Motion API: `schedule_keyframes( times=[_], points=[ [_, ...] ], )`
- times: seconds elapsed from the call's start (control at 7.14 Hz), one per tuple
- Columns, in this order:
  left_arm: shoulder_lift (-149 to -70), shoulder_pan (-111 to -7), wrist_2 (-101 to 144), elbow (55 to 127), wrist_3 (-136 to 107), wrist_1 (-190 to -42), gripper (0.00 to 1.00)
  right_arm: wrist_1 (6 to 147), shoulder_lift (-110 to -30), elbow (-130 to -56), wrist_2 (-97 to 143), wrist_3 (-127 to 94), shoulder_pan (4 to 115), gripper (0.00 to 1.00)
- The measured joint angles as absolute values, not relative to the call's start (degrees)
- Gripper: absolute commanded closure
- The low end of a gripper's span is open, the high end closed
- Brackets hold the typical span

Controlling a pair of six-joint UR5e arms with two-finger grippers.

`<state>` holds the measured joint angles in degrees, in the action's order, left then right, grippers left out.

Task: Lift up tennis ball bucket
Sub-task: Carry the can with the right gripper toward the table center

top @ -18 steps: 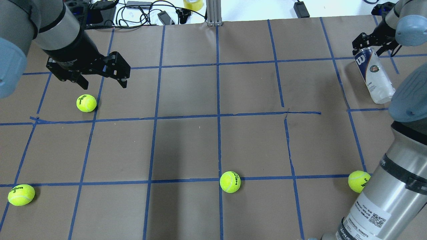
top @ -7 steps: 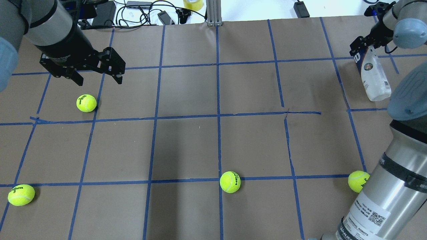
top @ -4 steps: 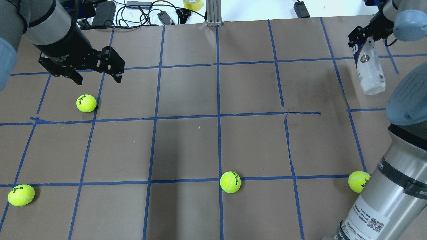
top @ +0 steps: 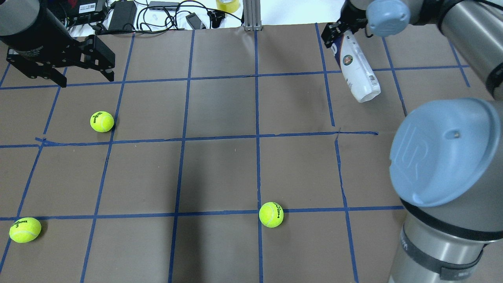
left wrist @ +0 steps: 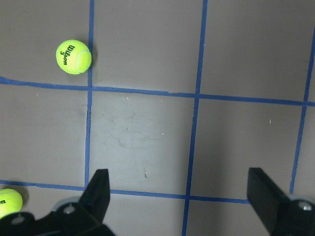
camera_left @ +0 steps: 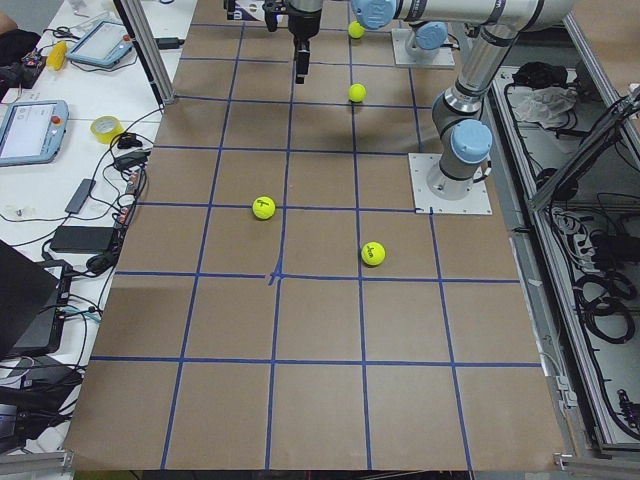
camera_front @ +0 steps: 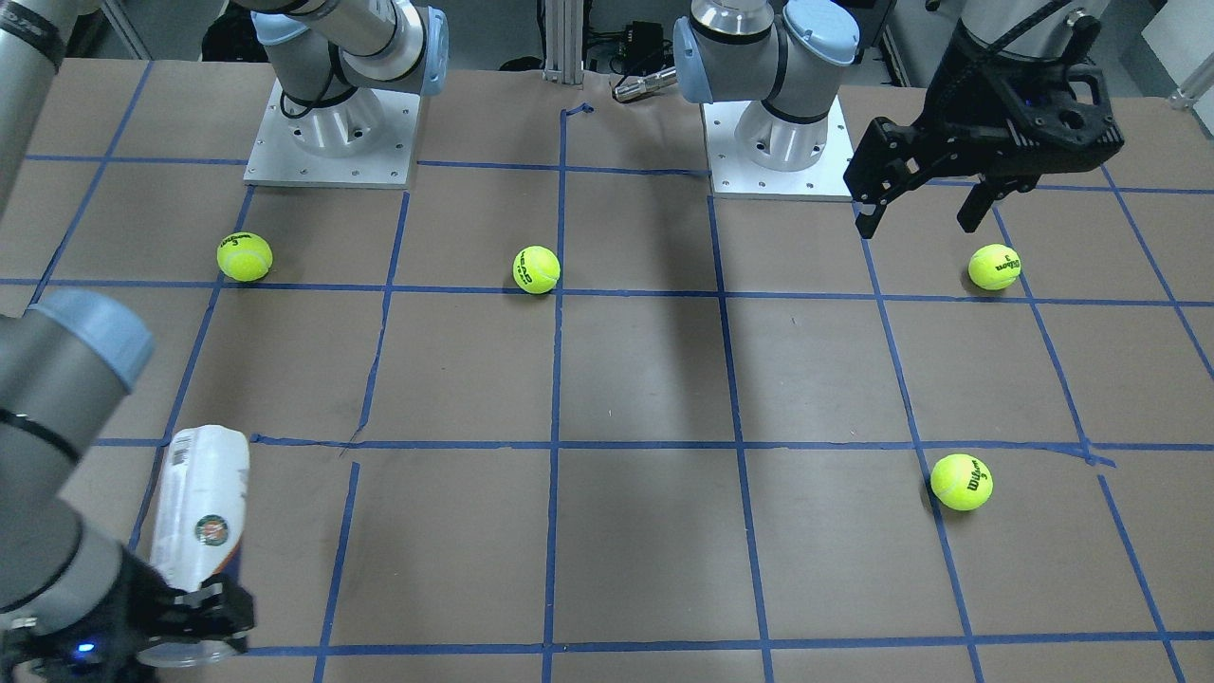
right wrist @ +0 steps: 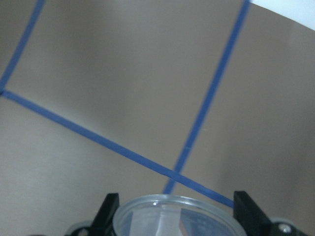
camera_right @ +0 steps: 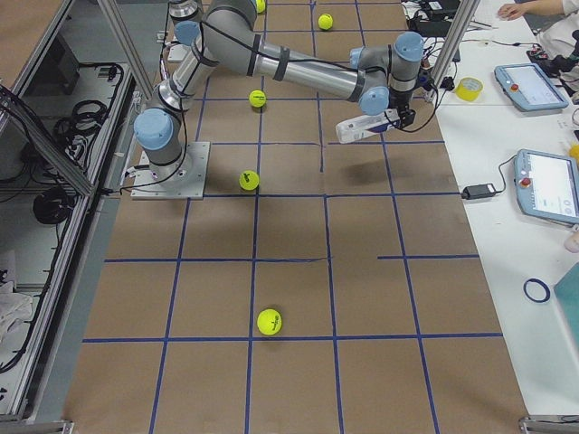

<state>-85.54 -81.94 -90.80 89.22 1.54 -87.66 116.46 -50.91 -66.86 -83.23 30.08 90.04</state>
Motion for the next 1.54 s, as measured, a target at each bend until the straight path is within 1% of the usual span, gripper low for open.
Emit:
schedule_keyframes(
  times=[0.28,0.56,0.84,1.12,1.4,1.54],
  points=[
    [-85.52,-81.32,-90.53,89.20,1.78,-87.63,0.00,121.93,-50.85,-67.89,-83.34,40.52,100.50,0.57],
    [-85.46,-81.18,-90.43,89.20,1.84,-87.63,0.00,127.26,-49.58,-68.32,-82.68,52.54,106.74,0.57],
    [-85.43,-81.14,-90.76,89.26,1.84,-87.62,0.00,130.44,-47.83,-68.89,-83.75,58.26,113.14,0.57],
    [-85.46,-81.11,-90.79,89.32,1.85,-87.59,0.00,134.47,-46.36,-71.31,-86.91,61.77,116.93,0.56],
    [-85.71,-80.81,-90.58,89.36,1.87,-87.22,0.00,142.42,-46.01,-75.07,-88.27,64.83,117.95,0.52],
    [-85.93,-80.17,-90.39,89.50,1.90,-86.69,0.00,145.74,-45.86,-76.25,-88.47,66.26,118.12,0.23]
  ],
)
